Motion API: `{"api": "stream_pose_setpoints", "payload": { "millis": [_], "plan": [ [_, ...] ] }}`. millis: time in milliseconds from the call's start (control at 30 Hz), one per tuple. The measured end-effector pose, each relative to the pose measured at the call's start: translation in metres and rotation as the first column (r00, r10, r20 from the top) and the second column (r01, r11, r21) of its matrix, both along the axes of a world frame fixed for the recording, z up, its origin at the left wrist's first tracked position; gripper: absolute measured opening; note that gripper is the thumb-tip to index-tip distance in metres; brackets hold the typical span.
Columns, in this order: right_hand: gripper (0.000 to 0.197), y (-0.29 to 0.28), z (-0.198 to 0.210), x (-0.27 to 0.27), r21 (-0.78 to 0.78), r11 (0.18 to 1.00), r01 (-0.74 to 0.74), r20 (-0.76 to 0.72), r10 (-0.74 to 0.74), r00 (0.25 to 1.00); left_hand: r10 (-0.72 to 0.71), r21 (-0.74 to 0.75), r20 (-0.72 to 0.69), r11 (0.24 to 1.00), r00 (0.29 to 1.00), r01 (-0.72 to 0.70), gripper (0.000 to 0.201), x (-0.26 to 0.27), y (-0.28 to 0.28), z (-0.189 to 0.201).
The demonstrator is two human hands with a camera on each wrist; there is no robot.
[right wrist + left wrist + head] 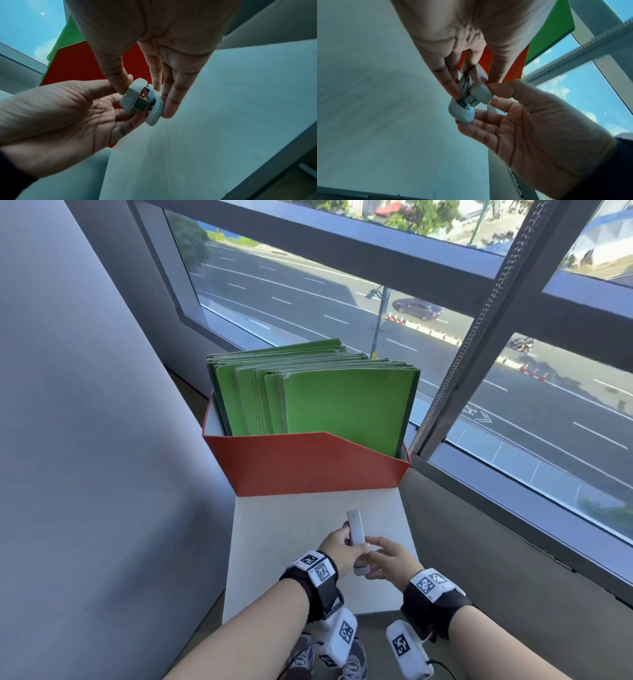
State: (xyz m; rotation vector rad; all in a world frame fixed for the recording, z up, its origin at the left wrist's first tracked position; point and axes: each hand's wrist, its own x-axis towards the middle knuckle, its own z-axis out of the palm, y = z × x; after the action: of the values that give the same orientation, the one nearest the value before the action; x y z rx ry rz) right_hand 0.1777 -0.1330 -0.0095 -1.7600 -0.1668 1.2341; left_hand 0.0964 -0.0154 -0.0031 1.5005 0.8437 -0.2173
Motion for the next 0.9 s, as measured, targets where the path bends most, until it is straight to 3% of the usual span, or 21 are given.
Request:
{"api": "stream_pose_setpoints", "payload": {
  "millis": [233,533,766,899],
  "plan": [
    [0.024,-0.006,0.0,0.039,-0.027,0.999,0.02,0.033,-0.019,0.999,-0.013,0.052,-0.053,0.999,0.999,0.016,0.039,0.051,-0.014,-0.009],
    [0.023,0.008,-0.005,0.075,-0.092,0.995,-0.024,0.115,0.034,0.993,0.081,0.031,-0.122,0.996,0.989,-0.078,0.04,0.096,-0.007,-0.047],
    [0.031,0.009,-0.014,0.077,-0.1,0.995,-0.028,0.105,0.039,0.994,0.097,0.083,-0.126,0.993,0.987,-0.087,0.046,0.095,-0.01,-0.032],
    [0.05,0.005,-0.042,0.085,-0.132,0.989,-0.063,0.119,0.079,0.99,0.066,0.131,-0.14,0.99,0.988,-0.048,0.04,0.097,-0.011,-0.032]
  ]
}}
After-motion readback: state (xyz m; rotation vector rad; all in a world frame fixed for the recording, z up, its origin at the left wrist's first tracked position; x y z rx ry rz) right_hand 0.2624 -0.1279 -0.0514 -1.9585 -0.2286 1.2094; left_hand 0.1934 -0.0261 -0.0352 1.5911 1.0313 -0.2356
